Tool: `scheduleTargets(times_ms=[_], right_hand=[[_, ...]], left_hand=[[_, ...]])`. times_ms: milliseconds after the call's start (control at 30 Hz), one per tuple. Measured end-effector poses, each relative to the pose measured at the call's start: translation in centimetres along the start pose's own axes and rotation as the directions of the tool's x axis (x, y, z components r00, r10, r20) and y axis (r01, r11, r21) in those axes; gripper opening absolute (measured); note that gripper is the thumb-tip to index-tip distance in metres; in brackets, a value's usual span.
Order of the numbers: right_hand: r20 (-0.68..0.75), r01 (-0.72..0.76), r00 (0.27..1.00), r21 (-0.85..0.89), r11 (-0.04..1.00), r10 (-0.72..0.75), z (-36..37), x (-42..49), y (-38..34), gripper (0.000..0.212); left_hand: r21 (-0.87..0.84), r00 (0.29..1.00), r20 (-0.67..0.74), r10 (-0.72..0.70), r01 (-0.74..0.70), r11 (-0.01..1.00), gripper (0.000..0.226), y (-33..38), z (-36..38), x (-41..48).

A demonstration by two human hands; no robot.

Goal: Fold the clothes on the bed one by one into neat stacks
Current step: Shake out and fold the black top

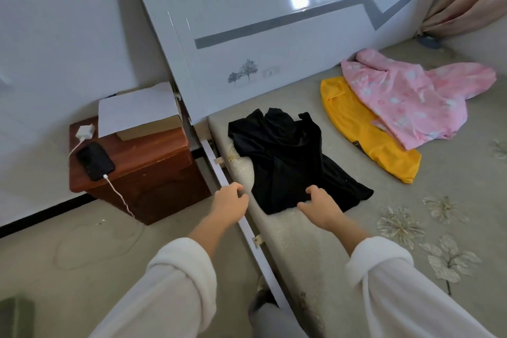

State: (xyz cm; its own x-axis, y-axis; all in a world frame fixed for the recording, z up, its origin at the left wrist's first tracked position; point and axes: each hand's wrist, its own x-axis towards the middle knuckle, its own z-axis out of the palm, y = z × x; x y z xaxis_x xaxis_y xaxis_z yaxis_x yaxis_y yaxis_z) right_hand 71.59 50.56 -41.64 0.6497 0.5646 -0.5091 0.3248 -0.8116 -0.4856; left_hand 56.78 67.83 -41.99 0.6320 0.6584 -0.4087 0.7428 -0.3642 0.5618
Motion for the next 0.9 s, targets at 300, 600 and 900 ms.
scheduleTargets(times_ms=[300,600,900], right_hand=[[0.131,-0.098,0.987,0.018,0.995,0.095,-0.2,11.7,-2.0,0.057],[0.244,-0.343,0.915,0.057,0.938,0.32,5.4,20.6,-1.8,0.06],[0.279,-0.567,0.772,-0.107,0.817,0.572,13.0,25.5,-6.6,0.101]], left_hand=[[0.004,0.99,0.12,-0.071,0.071,0.997,0.037,0.6,-0.2,13.4],[0.13,0.925,0.339,-0.169,0.131,0.983,0.052,-2.6,2.6,25.0],[-0.225,0.873,0.296,-0.387,0.457,0.86,0.05,-2.8,2.9,34.7]])
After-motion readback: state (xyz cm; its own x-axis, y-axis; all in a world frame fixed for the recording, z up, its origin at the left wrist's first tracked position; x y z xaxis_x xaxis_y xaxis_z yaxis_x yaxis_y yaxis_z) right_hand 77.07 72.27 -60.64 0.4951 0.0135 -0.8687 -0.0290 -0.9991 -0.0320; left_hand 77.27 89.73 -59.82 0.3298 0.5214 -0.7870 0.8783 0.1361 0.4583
